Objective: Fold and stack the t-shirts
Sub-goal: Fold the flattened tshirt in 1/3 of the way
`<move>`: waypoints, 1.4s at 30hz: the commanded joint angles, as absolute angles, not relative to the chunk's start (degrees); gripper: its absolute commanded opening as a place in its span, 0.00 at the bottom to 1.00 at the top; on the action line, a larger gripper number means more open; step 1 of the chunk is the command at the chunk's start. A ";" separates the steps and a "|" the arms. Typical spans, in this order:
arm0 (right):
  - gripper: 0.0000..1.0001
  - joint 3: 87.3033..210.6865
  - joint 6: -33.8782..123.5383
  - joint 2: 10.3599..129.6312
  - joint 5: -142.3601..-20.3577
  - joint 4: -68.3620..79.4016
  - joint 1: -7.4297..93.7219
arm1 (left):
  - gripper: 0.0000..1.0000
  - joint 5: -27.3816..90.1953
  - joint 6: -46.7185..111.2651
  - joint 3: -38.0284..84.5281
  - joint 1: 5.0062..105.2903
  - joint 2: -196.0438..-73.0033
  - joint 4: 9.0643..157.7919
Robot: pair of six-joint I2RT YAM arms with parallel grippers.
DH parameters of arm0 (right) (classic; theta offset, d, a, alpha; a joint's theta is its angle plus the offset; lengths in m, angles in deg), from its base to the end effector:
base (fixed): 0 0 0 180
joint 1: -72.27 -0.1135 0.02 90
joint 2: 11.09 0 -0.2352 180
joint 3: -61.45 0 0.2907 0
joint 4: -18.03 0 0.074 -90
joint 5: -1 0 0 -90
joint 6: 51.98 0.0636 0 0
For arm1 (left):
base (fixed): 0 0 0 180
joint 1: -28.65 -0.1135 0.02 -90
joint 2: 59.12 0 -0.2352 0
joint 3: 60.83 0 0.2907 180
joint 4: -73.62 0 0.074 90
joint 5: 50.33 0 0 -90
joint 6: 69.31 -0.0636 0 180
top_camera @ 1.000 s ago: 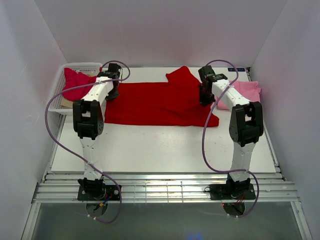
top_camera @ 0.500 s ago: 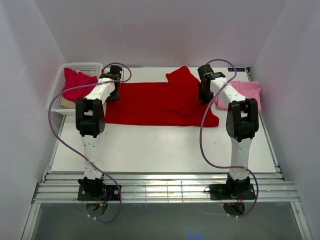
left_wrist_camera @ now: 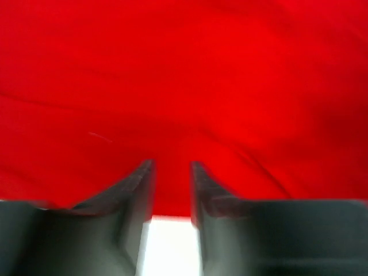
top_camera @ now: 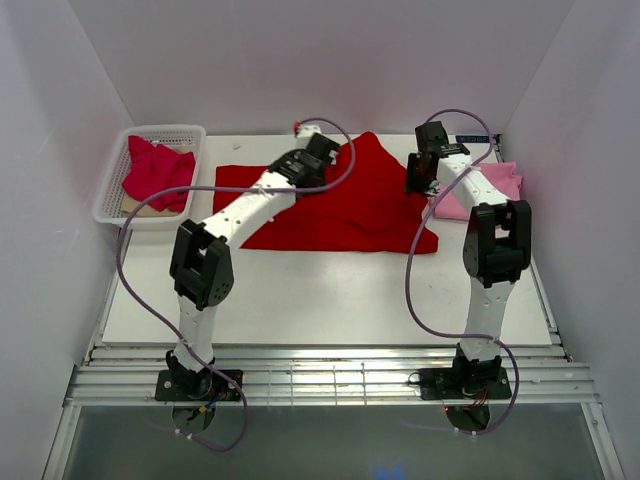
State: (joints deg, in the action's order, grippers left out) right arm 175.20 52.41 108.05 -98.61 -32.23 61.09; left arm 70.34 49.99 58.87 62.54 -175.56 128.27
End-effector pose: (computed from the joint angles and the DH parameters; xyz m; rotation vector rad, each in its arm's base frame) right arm 0.4936 0.0867 0.1788 0.1361 2.5185 -0.0342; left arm 0.4292 -0.2492 0.2401 -0.1287 2.3070 0.1151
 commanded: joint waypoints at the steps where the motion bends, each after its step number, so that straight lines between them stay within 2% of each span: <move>1: 0.45 167.51 51.20 100.28 -93.67 -28.78 59.01 | 0.37 65.87 53.91 54.62 69.15 -174.78 128.16; 4: 0.45 162.49 52.34 98.17 -85.51 -27.99 58.13 | 0.14 63.06 57.25 51.46 71.97 -176.80 127.37; 5: 0.45 161.52 52.60 97.55 -82.87 -27.99 57.69 | 0.04 61.48 57.87 49.45 72.59 -177.24 126.85; 6: 0.45 160.56 52.69 97.29 -82.41 -27.38 56.73 | 0.02 61.03 58.31 48.56 72.86 -177.50 126.23; 12: 0.45 157.47 52.43 97.63 -80.74 -25.61 53.38 | 0.01 60.85 57.35 44.34 73.03 -179.52 122.37; 31: 0.45 165.91 49.53 108.35 -83.82 -29.30 51.00 | 0.00 61.55 58.57 43.72 73.03 -180.58 117.96; 42: 0.45 163.54 50.32 105.11 -83.38 -29.13 49.86 | 0.00 60.85 58.84 43.45 73.12 -182.34 118.05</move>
State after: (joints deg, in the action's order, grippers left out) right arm 163.58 50.86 108.53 -83.28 -28.56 50.80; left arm 61.23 58.15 42.85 72.77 -182.25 118.98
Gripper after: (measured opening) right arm 0.448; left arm 0.033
